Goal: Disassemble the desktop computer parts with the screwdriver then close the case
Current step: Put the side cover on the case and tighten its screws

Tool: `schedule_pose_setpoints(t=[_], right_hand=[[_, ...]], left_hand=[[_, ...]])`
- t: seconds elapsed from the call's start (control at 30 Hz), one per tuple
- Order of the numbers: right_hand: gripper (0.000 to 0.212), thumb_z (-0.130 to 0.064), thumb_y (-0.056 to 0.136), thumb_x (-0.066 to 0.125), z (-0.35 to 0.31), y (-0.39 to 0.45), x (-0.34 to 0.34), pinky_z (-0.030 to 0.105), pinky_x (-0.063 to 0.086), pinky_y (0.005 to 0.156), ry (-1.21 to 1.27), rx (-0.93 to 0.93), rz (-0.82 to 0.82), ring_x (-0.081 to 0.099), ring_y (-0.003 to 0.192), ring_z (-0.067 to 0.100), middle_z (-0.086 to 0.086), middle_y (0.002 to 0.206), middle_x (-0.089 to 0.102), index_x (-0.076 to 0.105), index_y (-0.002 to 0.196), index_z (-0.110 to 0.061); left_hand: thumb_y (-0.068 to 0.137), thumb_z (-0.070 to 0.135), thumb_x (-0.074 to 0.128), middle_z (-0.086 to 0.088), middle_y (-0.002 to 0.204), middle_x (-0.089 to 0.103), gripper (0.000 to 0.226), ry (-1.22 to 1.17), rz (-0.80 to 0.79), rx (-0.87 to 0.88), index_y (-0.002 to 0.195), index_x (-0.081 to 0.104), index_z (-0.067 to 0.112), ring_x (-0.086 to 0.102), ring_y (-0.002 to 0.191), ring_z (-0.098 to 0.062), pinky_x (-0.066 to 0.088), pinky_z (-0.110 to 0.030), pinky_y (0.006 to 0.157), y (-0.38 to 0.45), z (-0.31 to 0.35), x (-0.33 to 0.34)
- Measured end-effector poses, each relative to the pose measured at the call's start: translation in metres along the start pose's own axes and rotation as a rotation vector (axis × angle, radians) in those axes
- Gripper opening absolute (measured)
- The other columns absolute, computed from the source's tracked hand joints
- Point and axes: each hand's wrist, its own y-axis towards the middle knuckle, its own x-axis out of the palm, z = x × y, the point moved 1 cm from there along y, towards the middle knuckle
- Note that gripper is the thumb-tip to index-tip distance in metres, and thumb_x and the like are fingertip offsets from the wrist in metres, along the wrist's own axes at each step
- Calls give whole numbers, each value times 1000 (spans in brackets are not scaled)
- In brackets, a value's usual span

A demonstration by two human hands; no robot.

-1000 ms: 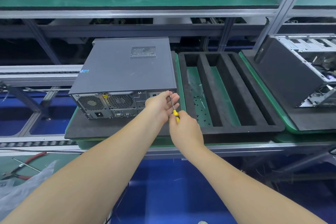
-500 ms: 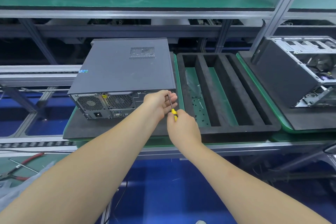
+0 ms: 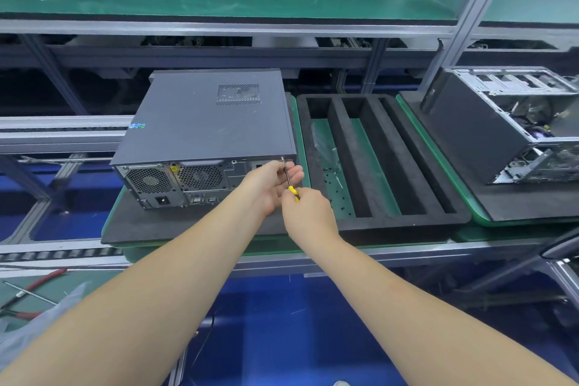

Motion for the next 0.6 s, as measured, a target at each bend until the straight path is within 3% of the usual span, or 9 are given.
schedule_pose_setpoints(t=[0.07, 0.1, 0.17, 0.3, 0.37, 0.6], right_hand=[[28, -32, 103, 43, -1, 1, 2, 41, 60, 63, 44, 32, -25, 68, 75, 28, 8, 82, 67, 60, 86, -18], [24, -35, 103, 45, -1, 1, 2, 37, 60, 57, 58, 50, -36, 69, 73, 27, 8, 86, 69, 59, 92, -19], [19, -40, 99, 52, 1, 0, 2, 25, 48, 40, 91, 83, -30, 67, 67, 25, 6, 89, 68, 52, 95, -22], [17, -29, 98, 60, 9, 3, -1, 31, 45, 56, 54, 76, 43, 60, 73, 19, 1, 91, 60, 46, 100, -18], [14, -27, 101, 57, 11, 4, -1, 30, 38, 56, 32, 61, 69, 53, 73, 14, 0, 90, 57, 47, 100, -17], [23, -35, 109, 42, 7, 1, 9, 35, 44, 62, 14, 52, 67, 56, 79, 16, 0, 92, 59, 51, 98, -17]], left_hand=[[105, 15, 51, -6, 81, 76, 17, 1, -8, 8, 105, 66, 6, 72, 62, -14, 55, -31, 62, 0, 0, 0], [105, 15, 51, -4, 79, 74, 17, 1, -9, 13, 107, 65, 6, 71, 61, -13, 55, -32, 62, 0, 0, 0], [105, 14, 53, -3, 72, 71, 15, 2, 5, 27, 102, 64, 4, 69, 58, -12, 56, -32, 61, 1, 0, 0], [104, 12, 56, -2, 62, 70, 19, 5, 24, 66, 90, 64, 3, 69, 53, -11, 59, -29, 55, 2, -2, 0], [104, 13, 55, -3, 61, 70, 20, -9, 13, 76, 89, 64, 2, 68, 52, -12, 58, -29, 54, 2, -4, 0], [103, 17, 57, -5, 78, 75, 19, -33, -9, 76, 93, 66, 5, 72, 62, -14, 58, -32, 59, 0, -1, -6]])
